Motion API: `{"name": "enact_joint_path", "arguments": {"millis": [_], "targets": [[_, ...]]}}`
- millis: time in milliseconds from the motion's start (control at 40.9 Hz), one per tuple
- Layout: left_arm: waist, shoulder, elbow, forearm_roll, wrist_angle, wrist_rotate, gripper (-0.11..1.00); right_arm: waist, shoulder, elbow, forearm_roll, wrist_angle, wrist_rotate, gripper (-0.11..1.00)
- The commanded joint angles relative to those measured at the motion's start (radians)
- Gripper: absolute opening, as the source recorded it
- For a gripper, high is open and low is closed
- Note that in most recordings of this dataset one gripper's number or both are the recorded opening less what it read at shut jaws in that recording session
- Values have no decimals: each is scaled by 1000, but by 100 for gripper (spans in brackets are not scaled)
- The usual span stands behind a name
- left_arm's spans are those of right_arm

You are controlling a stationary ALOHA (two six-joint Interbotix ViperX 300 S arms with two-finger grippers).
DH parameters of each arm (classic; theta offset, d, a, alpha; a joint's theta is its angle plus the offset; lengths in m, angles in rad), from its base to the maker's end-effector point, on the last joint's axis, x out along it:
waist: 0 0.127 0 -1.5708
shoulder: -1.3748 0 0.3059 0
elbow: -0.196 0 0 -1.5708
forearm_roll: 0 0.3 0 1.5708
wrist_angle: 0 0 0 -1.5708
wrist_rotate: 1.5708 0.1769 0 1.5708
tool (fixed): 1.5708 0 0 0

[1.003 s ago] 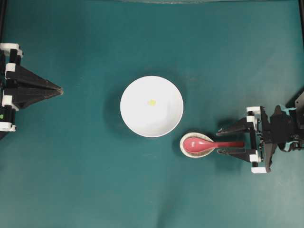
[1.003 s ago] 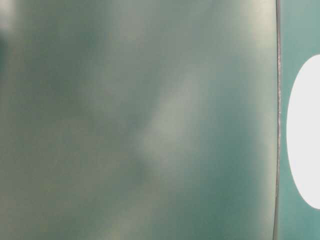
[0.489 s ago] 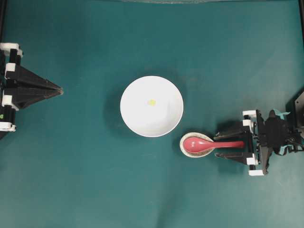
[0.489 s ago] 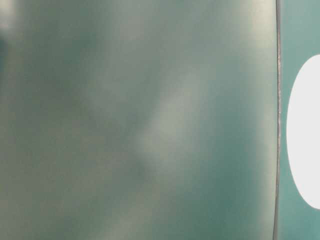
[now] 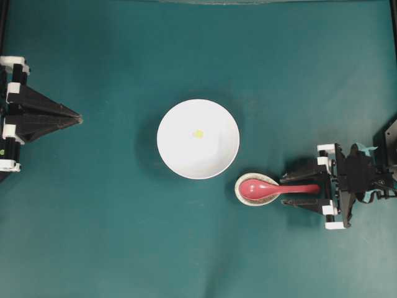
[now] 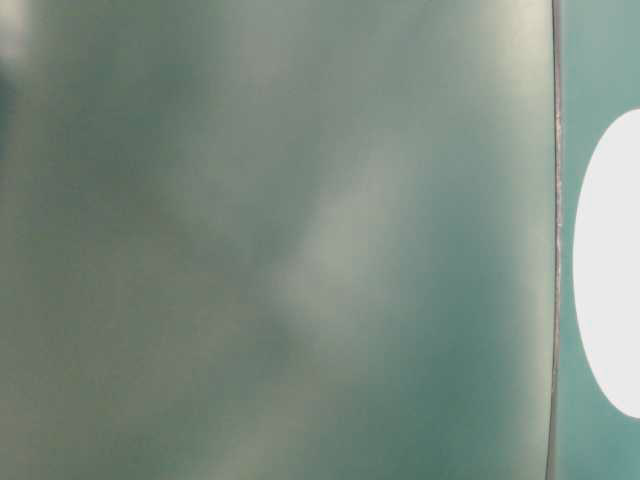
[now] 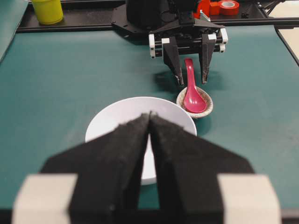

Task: Scoop the yellow hexagonal prism block from the bowl with a spoon using the right arm.
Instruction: 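Lift the red spoon out of the rest with the right gripper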

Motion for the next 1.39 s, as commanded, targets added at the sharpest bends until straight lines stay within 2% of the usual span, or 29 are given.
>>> {"name": "enact_joint_path", "arguments": {"millis": [0,391,612,905,1052,1174,1248,1370], "targets": [[2,8,-26,2,-12,2,10,3,-8,-6,-2,-5,-3,55],[0,8,-26,2,-12,2,10,3,-9,-8,0,-5,-6,42],[2,8,-28,2,-12,2,10,3,-12,-17,-2,-5,-6,24],[2,6,-28,2,-11,2,10,3,-115,-3,0,37,-18,24],[0,8,-28,2,-12,2,10,-2,-232,0,0,124,-78,24],[0,8,-28,2,-11,0,10,-28,-356,-12,5,250,-152,24],[2,8,-28,2,-12,-2,10,-61,-433,-26,5,353,-189,24],[2,8,-28,2,-12,-3,10,-152,-561,-77,5,591,-258,24]]}}
